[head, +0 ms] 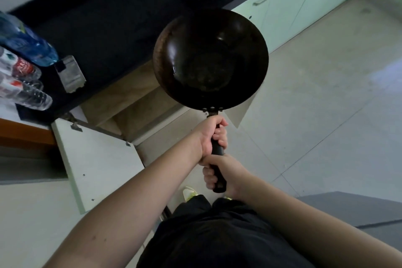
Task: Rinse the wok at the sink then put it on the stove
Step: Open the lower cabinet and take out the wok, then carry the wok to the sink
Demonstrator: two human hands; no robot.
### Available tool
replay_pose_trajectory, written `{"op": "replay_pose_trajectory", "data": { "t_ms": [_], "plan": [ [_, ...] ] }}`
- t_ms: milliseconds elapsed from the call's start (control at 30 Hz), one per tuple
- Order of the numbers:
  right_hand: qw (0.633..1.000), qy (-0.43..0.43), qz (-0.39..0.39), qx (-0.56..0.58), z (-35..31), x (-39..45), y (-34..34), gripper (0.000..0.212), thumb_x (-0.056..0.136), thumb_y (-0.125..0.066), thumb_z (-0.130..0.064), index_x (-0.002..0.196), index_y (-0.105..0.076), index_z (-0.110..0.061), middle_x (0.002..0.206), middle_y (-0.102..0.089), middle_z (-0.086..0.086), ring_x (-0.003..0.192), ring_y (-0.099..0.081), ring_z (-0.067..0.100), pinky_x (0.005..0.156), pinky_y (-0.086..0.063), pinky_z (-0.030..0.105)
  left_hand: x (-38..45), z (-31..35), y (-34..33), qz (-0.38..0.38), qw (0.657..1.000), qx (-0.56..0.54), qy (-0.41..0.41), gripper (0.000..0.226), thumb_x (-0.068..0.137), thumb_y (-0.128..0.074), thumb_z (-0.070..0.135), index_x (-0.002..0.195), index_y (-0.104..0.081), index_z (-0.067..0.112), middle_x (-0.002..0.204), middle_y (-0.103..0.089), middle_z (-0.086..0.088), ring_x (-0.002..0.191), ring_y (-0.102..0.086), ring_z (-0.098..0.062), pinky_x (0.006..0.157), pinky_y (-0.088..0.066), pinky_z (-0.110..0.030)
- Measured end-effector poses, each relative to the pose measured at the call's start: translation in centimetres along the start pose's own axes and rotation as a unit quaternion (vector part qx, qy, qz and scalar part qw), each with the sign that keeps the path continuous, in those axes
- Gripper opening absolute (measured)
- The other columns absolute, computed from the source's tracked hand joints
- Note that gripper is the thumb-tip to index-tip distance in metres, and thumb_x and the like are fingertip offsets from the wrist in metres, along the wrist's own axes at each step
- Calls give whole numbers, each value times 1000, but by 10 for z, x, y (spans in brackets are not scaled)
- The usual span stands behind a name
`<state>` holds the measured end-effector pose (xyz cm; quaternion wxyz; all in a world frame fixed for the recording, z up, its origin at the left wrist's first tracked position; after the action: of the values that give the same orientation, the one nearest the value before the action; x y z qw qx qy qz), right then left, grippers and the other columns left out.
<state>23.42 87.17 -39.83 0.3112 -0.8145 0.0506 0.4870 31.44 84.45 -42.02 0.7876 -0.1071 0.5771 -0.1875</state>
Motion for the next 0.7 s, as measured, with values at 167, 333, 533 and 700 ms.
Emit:
{"op": "replay_pose_trajectory", "data": {
  "t_ms": [167, 333, 533, 700],
  "plan": [
    [999, 31, -34, 25, -22, -10, -8, 26, 85, -52, -2, 67, -40, -16, 53, -35, 1, 42, -28, 12, 41, -24, 22, -8, 16, -19, -11, 1000, 18, 3, 37, 85, -45, 10, 57, -25, 22, 38, -21, 9, 27, -19, -7, 32, -22, -15],
    [998, 63, -17, 0, -44, -18, -13, 23, 84, -54, -2, 68, -42, -13, 52, -41, 3, 42, -33, 14, 42, -27, 23, -14, 34, -32, -39, 999, 12, 10, 37, 85, -45, 11, 56, -25, 21, 37, -22, 9, 26, -20, -7, 31, -22, -15],
    [994, 100, 43, -11, -86, -13, -21, 27, 79, -58, -5, 61, -41, -15, 51, -41, 3, 41, -33, 14, 43, -26, 24, -14, 76, -47, -86, 996, 23, 17, 35, 85, -46, 12, 60, -24, 23, 38, -22, 10, 25, -21, -6, 29, -23, -16],
    [985, 154, 78, 21, -129, -5, -41, 21, 79, -56, -1, 71, -42, -14, 53, -41, 2, 41, -33, 13, 38, -30, 22, -14, 122, -57, -121, 992, 38, 24, 38, 87, -46, 11, 57, -25, 22, 37, -23, 9, 26, -22, -6, 30, -24, -16]
  ]
}}
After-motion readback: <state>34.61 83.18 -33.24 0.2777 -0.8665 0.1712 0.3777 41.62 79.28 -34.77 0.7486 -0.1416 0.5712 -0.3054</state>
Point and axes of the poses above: each hand's wrist, its own x-axis towards the middle knuckle, its own y-axis out of the back of the hand, z = x × y, the point moved 10 cm from there along x, towards the middle knuckle
